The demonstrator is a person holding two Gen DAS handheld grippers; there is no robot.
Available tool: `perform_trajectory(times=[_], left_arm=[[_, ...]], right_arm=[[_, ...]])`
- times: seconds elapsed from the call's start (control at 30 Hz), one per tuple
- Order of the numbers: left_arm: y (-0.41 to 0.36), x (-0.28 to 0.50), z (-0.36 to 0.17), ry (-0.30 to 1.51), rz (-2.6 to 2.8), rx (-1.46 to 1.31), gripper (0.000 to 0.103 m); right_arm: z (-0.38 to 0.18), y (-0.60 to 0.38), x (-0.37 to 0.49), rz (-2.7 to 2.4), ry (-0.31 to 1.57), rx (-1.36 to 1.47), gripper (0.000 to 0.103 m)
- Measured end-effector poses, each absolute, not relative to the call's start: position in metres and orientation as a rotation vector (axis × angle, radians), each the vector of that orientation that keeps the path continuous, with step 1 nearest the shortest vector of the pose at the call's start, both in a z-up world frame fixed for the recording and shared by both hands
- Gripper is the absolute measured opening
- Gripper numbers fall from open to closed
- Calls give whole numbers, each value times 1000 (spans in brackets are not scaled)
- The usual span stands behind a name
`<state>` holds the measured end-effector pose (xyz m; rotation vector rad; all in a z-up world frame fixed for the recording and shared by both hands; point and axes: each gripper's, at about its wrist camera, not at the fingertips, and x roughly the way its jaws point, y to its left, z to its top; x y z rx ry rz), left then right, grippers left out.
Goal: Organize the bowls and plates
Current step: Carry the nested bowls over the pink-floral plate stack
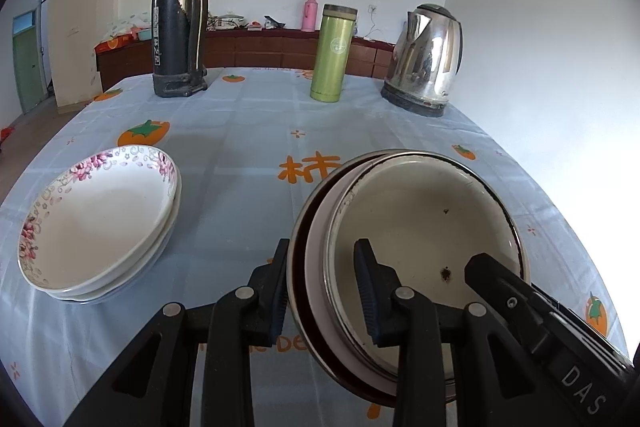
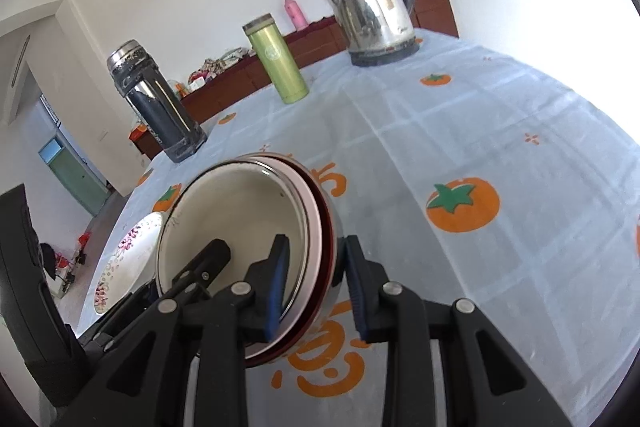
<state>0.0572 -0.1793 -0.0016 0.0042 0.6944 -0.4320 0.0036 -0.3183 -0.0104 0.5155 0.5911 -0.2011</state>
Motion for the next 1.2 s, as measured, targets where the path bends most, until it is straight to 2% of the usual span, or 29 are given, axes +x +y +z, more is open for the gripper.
perform_trajectory(times=[1.2], left_arm=[[-114,34,10,660,-414,-16,33]], right_arm=[[-10,-258,-21,-166,589,582,29]])
